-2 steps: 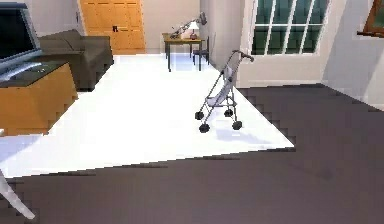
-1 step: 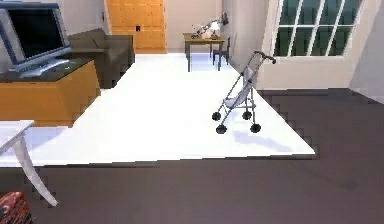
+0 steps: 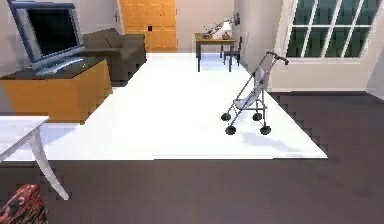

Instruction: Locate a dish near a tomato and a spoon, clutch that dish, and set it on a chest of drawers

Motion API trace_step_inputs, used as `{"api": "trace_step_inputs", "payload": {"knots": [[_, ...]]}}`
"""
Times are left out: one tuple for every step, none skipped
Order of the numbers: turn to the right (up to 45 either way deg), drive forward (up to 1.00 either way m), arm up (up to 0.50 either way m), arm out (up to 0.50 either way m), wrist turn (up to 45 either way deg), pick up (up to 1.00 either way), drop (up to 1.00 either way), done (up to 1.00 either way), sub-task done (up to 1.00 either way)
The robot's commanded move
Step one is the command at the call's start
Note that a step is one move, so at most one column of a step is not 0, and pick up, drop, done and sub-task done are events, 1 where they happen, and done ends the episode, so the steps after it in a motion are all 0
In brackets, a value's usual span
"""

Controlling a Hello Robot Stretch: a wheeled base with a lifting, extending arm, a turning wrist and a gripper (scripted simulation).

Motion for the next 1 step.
{"api": "trace_step_inputs", "payload": {"knots": [[0.0, 0.80, 0.00, 0.00, 0.0, 0.00, 0.00, 0.00, 0.00]]}}
